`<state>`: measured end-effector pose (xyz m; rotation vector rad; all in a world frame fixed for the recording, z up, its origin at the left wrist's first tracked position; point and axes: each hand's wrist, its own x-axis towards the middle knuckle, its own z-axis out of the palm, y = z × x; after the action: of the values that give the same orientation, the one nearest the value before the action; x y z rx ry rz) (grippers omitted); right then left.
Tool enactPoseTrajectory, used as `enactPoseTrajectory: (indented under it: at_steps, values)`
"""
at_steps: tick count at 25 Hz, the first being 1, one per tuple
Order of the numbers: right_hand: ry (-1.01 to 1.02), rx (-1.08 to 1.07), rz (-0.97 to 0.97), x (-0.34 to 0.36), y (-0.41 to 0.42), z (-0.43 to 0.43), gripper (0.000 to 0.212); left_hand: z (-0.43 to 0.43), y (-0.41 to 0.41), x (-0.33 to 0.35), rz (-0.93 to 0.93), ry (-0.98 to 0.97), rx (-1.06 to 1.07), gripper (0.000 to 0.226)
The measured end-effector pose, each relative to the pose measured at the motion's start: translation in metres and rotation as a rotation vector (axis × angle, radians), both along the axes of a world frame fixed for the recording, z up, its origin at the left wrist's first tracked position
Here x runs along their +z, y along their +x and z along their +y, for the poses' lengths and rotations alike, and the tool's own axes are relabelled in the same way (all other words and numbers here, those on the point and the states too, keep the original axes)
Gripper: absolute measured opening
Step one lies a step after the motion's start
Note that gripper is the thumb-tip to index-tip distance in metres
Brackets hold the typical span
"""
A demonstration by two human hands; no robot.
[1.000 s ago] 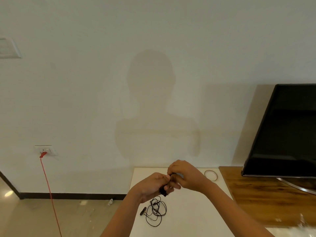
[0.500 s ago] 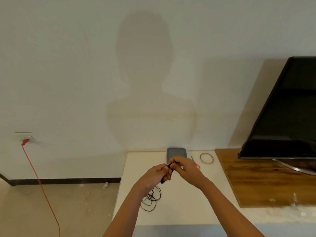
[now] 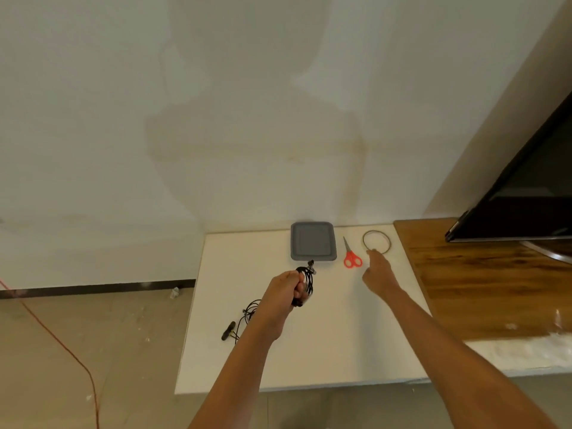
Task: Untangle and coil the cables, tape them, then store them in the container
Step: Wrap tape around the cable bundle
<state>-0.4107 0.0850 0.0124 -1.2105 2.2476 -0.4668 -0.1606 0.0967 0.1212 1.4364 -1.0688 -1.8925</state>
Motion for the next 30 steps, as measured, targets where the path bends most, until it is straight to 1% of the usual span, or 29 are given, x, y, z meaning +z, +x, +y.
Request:
enactPoseTrajectory:
  at_steps: [2, 5, 6, 7, 10, 11, 12, 13, 14, 16, 17, 19, 21, 23, 24, 27, 30]
  values:
    - [0.106, 0.081, 0.054, -0.014, -0.017, -0.020, 0.071, -0.008, -0.004, -0.009, 0.000, -0.030, -0.032, 0.025]
    - [0.186, 0.123, 0.157, -0.038, -0.032, -0.039, 0.074, -0.011, -0.007, -0.016, 0.016, -0.092, -0.091, 0.030]
    - [0.185, 0.093, 0.181, -0.044, -0.034, -0.040, 0.070, -0.011, -0.006, -0.018, 0.010, -0.102, -0.100, 0.031]
    - [0.163, 0.049, 0.224, -0.048, -0.034, -0.037, 0.062, -0.010, -0.005, -0.019, -0.004, -0.107, -0.105, 0.031]
    - [0.039, -0.010, 0.427, -0.052, -0.022, -0.012, 0.025, -0.006, 0.000, -0.022, -0.058, -0.109, -0.113, 0.031]
    - [0.006, -0.009, 0.467, -0.051, -0.017, -0.002, 0.017, -0.004, 0.001, -0.020, -0.078, -0.110, -0.117, 0.030]
    - [-0.028, -0.021, 0.458, -0.045, -0.011, 0.009, 0.013, -0.001, 0.003, -0.018, -0.097, -0.107, -0.120, 0.030]
    - [-0.076, -0.060, 0.382, -0.037, -0.005, 0.018, 0.011, 0.002, 0.004, -0.013, -0.113, -0.099, -0.118, 0.028]
    - [-0.150, -0.132, 0.217, -0.024, 0.003, 0.027, 0.009, 0.004, 0.004, -0.009, -0.119, -0.084, -0.106, 0.026]
    - [-0.319, -0.253, -0.180, 0.016, 0.025, 0.042, 0.009, 0.008, 0.004, 0.004, -0.118, -0.044, -0.065, 0.022]
    - [-0.392, -0.256, -0.329, 0.042, 0.037, 0.048, 0.011, 0.010, 0.005, 0.012, -0.118, -0.027, -0.045, 0.020]
    - [-0.503, -0.166, -0.576, 0.095, 0.064, 0.063, 0.018, 0.015, 0.005, 0.033, -0.114, -0.032, -0.010, 0.019]
    - [-0.577, -0.048, -0.745, 0.146, 0.089, 0.077, 0.019, 0.024, 0.006, 0.062, -0.151, -0.131, 0.008, 0.025]
    - [-0.604, 0.038, -0.838, 0.189, 0.108, 0.090, 0.022, 0.036, 0.008, 0.095, -0.156, -0.273, 0.061, 0.033]
    - [-0.608, 0.072, -0.861, 0.209, 0.116, 0.097, 0.025, 0.042, 0.009, 0.112, -0.122, -0.317, 0.109, 0.035]
    - [-0.631, 0.199, -0.845, 0.262, 0.138, 0.121, 0.035, 0.060, 0.024, 0.159, 0.046, -0.328, 0.238, 0.036]
    - [-0.664, 0.266, -0.793, 0.298, 0.155, 0.145, 0.036, 0.080, 0.041, 0.193, 0.168, -0.332, 0.287, 0.032]
